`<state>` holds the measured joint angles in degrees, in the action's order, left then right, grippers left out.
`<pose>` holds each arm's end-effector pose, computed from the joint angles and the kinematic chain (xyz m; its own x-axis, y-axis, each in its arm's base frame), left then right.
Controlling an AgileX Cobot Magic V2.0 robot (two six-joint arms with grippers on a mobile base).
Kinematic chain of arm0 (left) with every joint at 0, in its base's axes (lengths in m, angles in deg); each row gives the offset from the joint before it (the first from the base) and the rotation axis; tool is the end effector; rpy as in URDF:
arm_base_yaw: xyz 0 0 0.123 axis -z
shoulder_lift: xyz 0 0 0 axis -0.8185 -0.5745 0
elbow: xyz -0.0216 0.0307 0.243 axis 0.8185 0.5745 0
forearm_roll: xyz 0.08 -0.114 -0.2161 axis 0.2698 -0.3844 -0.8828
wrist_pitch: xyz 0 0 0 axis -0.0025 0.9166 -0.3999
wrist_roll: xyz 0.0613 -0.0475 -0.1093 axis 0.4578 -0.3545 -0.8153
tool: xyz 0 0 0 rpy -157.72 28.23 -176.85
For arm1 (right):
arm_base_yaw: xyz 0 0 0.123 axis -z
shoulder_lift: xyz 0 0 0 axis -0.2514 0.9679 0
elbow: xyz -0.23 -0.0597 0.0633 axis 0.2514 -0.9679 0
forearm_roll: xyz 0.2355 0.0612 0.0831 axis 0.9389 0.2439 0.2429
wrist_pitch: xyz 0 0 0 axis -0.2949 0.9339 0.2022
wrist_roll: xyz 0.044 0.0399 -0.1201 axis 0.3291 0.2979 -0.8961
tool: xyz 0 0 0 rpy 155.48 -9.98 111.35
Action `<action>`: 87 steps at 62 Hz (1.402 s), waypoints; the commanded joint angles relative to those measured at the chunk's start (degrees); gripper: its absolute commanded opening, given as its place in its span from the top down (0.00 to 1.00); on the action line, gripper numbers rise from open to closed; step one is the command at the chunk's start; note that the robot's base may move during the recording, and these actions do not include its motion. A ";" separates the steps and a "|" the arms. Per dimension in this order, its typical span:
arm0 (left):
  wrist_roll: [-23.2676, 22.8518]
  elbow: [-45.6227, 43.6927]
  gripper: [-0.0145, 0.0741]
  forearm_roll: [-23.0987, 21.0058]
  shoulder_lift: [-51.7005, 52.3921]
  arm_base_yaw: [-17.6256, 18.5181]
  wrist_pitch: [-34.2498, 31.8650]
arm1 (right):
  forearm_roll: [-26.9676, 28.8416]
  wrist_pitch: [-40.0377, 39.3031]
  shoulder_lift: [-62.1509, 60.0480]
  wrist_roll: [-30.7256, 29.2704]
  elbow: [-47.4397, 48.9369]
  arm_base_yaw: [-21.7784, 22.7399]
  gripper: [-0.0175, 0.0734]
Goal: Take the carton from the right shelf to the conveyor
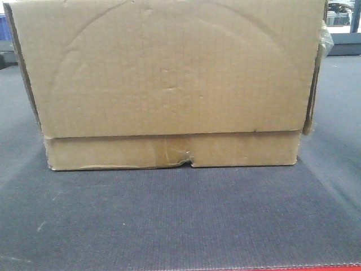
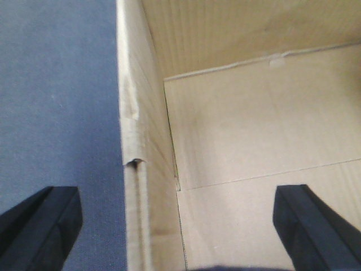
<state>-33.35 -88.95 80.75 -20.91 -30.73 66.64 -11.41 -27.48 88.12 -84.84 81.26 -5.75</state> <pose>0.3739 -0.1223 0.3188 -0.6911 0.1009 -0.7157 0.0568 0.9947 0.0853 0.3749 0.1401 0.3198 -0.6818 -0.2260 -0.6957 -0.3360 0.9416 0.0234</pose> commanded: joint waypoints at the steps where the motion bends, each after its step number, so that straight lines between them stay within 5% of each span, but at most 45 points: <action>1: 0.23 -0.29 0.15 0.08 3.83 0.21 -0.58 | -0.95 -0.97 -3.82 -0.48 0.34 -0.06 0.24; 15: 2.34 0.32 0.26 2.17 12.86 -0.65 1.60 | -0.95 0.67 -11.27 -0.48 0.34 2.05 0.49; 25: 2.43 7.99 0.65 2.70 21.97 -4.58 -2.31 | -0.95 2.06 -16.68 -0.48 -1.61 6.56 0.84; 31: 2.43 15.57 0.89 2.30 27.91 -8.27 -5.84 | -0.95 1.25 -19.86 -0.48 -5.85 9.61 0.89; 37: 2.43 25.31 0.82 0.24 34.87 -12.64 -11.01 | -0.95 -1.60 -23.35 -0.48 -12.71 11.75 0.89; 54: 2.43 47.86 0.82 -5.32 49.86 -22.00 -20.98 | -0.95 -16.19 -35.70 -0.48 -40.99 12.10 0.89; 68: 2.43 59.88 0.82 -4.46 61.73 -22.28 -21.81 | -0.95 -26.79 -49.72 -0.48 -58.95 12.10 0.89; 87: 2.43 64.94 0.82 -4.12 75.94 -22.28 -21.75 | -0.95 -31.22 -71.53 -1.03 -70.07 12.10 0.89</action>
<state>-30.98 -24.31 76.09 51.76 -52.75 46.32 -12.03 -56.09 22.03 -84.99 12.70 6.14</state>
